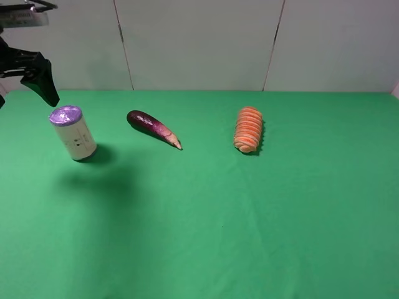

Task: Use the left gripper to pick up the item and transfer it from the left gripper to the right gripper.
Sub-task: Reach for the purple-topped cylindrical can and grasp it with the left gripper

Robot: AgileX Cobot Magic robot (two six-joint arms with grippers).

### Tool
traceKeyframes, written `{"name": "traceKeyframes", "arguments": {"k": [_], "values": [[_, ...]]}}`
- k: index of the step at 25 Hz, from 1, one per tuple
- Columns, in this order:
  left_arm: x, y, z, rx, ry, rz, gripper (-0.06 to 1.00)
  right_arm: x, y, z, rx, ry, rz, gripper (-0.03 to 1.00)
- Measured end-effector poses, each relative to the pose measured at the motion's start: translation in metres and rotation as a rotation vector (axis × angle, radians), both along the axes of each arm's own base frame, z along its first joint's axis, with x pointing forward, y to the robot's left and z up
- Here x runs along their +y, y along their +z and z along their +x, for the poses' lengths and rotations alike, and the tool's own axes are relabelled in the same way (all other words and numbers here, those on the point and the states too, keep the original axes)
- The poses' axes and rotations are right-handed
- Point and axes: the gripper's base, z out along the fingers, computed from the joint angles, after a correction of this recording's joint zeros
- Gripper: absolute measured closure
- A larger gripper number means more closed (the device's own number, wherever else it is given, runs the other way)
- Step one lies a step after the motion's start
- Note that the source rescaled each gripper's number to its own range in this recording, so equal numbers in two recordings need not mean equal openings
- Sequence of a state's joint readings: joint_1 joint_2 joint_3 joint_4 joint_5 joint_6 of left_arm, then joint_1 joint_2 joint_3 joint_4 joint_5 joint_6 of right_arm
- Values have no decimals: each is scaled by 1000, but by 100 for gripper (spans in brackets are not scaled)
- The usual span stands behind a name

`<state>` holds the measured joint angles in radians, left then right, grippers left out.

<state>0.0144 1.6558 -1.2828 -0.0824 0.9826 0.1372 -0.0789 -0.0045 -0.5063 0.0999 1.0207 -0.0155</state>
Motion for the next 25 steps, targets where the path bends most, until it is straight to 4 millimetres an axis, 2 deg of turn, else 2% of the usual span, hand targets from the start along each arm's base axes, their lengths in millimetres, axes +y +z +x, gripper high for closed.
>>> {"name": "traceKeyframes", "arguments": {"k": [4,16,25], "values": [[-2,-17,9,27,-6,1,-6,0,0,0,0,0,0,-3],[-28,-62,33,35,-54,8,-6,0,0,0,0,2,3,-3],[-39,-83,45,40,-62,25,-6,1,0,0,0,4,6,-3]]}}
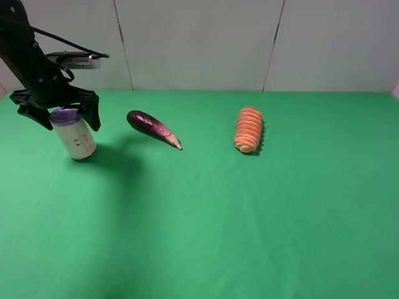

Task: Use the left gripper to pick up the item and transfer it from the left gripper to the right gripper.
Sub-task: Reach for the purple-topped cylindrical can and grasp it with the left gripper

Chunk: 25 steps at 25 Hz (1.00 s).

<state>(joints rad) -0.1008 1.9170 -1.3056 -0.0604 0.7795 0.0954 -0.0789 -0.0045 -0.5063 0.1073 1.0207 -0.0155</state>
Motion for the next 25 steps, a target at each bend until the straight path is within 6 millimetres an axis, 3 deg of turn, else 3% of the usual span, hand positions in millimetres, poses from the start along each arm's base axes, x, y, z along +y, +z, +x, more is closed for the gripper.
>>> {"name": "traceKeyframes", "arguments": {"k": [8,14,16,18,20,23,24,25], "values": [[0,-19,3,42,0,6,-6,0,0,0,0,0,0,-3],[0,-22,4,49,0,7,-6,0,0,0,0,0,0,-3],[0,-22,4,49,0,7,0,0,0,0,0,0,0,-3],[0,-22,4,49,0,7,15,0,0,0,0,0,0,-3],[0,-22,4,48,0,7,39,0,0,0,0,0,0,-3],[0,-22,5,37,-3,13,85,0,0,0,0,0,0,-3],[0,-22,5,33,-3,13,93,0,0,0,0,0,0,-3],[0,-22,5,31,-3,13,93,0,0,0,0,0,0,-3]]}}
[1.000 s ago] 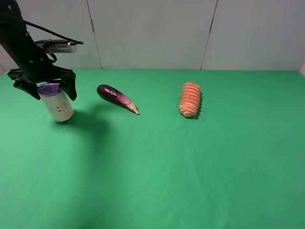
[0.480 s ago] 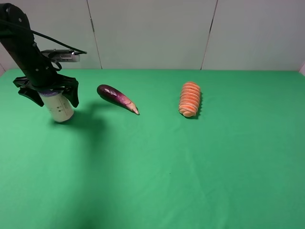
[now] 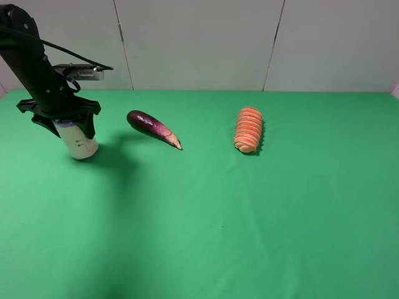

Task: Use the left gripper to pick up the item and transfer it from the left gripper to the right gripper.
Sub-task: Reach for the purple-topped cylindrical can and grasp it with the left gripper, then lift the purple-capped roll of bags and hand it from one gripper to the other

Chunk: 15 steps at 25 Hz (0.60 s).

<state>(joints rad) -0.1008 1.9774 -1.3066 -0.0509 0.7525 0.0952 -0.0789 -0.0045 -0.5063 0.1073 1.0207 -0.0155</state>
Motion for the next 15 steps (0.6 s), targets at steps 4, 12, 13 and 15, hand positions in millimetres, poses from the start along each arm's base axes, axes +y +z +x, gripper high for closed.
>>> {"name": "traceKeyframes", "arguments": {"k": [4,12,13,15], "values": [[0,0,0,-1,0,0,93,0,0,0,0,0,0,-3],[0,0,0,-5,1,-1,93,0,0,0,0,0,0,-3],[0,0,1,-6,1,-1,93,0,0,0,0,0,0,-3],[0,0,1,-6,1,-1,93,0,0,0,0,0,0,-3]]}}
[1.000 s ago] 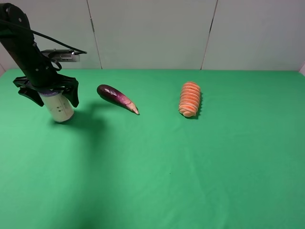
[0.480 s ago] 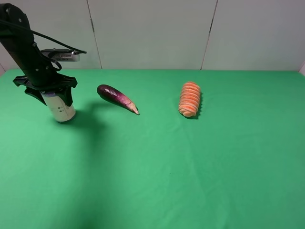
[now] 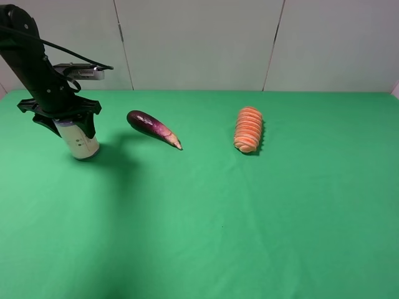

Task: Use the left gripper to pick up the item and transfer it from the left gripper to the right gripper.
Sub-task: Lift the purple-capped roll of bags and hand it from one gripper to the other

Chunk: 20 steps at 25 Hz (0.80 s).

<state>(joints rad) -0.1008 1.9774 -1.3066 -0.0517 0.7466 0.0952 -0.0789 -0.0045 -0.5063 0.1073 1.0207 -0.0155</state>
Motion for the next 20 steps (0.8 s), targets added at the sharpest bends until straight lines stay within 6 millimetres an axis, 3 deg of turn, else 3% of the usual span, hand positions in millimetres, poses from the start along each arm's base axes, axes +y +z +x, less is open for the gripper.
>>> {"name": "traceKeyframes", "arguments": {"k": [7,12,20], "values": [[-2,16,10,-20,-1,-9,93,0,0,0,0,0,0,-3],[-2,47,11,-61,-6,-17,94,0,0,0,0,0,0,-3],[-1,88,-6,-104,-12,-24,94,0,0,0,0,0,1,-3]]}}
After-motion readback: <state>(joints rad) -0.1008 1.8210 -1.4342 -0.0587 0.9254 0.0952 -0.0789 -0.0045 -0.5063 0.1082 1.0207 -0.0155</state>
